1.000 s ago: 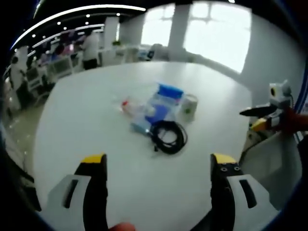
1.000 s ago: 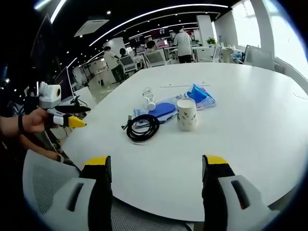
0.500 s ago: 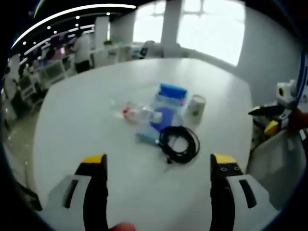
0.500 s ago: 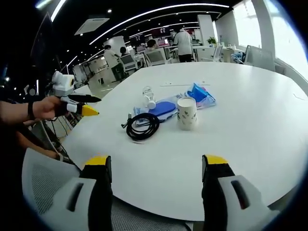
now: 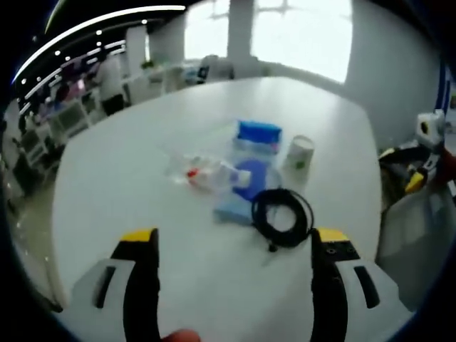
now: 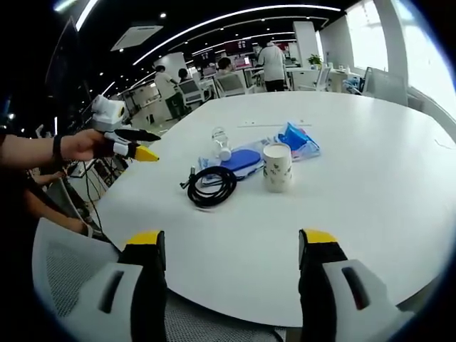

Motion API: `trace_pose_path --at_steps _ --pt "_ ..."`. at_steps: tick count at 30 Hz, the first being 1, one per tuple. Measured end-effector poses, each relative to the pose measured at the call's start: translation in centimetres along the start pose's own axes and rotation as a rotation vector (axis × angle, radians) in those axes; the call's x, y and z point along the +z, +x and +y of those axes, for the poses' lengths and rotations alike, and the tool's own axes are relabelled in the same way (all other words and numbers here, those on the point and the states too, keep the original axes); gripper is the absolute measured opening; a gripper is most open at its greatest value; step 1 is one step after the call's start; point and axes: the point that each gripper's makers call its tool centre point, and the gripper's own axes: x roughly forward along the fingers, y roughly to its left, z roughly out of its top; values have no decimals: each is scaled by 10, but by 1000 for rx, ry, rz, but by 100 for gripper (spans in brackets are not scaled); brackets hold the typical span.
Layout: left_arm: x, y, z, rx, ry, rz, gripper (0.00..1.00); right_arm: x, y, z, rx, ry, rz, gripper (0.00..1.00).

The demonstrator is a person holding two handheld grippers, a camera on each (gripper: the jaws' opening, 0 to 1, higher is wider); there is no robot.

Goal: Arrange the tabletop items into an orderly group along one side of the table until the central work area is clear of visible clutter.

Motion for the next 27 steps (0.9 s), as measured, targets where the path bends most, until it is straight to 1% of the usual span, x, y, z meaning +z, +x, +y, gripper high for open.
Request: trace_pose_path --at_steps 6,10,14,17,19,22,24,26,27 --pt "13 5 13 -5 41 4 85 -1 0 1 4 -1 6 76" --pt "17 11 18 -11 88 23 85 -1 0 1 4 0 8 76" --pt "21 17 22 -21 115 34 85 -1 0 0 0 4 7 76" --pt "24 23 26 -29 118 37 85 -2 0 0 0 5 8 76" --pt "23 28 30 -35 137 58 85 -2 0 0 1 2 11 76" --pt "26 35 35 -42 163 71 85 -2 0 1 1 -2 12 76" --pt "31 41 39 -51 169 68 83 -2 0 -1 -1 0 9 76" --pt "40 46 44 -57 157 44 80 -1 0 -1 -5 2 8 76" --pt "43 47 45 -57 172 42 78 -1 0 -2 -5 2 6 76"
